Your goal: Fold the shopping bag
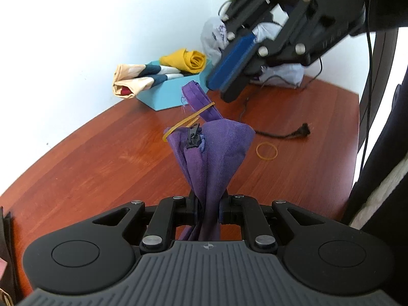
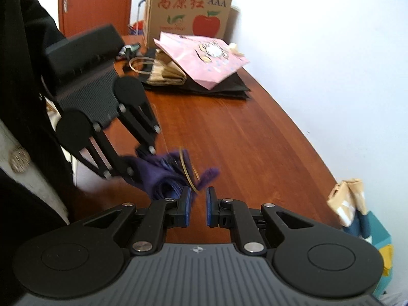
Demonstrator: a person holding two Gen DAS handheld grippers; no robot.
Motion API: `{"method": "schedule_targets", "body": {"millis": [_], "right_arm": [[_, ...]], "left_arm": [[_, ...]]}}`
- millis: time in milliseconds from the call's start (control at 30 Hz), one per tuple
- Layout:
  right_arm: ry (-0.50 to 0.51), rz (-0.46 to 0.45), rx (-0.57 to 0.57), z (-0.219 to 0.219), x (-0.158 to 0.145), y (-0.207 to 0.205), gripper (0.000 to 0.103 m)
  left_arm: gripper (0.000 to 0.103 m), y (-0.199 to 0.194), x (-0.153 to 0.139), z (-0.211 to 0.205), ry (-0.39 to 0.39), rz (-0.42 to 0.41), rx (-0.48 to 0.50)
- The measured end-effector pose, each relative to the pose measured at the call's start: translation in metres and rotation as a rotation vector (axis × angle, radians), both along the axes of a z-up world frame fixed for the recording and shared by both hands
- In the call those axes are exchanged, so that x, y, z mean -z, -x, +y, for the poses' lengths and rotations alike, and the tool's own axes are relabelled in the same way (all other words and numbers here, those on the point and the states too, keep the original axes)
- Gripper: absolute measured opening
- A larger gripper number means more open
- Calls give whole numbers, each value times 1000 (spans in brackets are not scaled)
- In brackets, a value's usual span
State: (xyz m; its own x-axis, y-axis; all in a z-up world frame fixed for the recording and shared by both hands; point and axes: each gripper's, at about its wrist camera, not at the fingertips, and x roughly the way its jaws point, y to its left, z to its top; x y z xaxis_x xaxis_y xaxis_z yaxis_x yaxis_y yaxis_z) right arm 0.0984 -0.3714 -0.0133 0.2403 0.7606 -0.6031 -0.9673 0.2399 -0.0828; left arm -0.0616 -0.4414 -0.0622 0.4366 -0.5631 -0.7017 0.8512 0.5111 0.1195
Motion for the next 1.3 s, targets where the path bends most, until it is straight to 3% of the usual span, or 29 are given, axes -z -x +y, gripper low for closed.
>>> {"method": "schedule_targets", "body": {"millis": [200, 333, 500, 767, 1000, 1100, 1300], "right_arm": [[18, 27, -21, 20, 2, 4, 12], [50, 50, -25, 29, 7, 3, 0], [57, 92, -12, 32, 8, 3, 0], [19, 120, 36, 31, 4, 3, 0], [45, 183, 40, 40, 8, -3, 0], [51, 219, 40, 42, 10, -5, 0], [58, 260, 36, 39, 14, -4, 0]], "left_arm": [[15, 8, 5, -12, -77, -82, 49], [15, 11, 7, -16, -108, -124, 50], [15, 11, 11, -17, -139, -165, 43], [15, 20, 19, -20, -188, -264, 101], [15, 26, 23, -23, -235, -337, 141], [15, 26, 24, -23, -230, -329, 132], [15, 15, 22, -19, -164, -222, 33]]}}
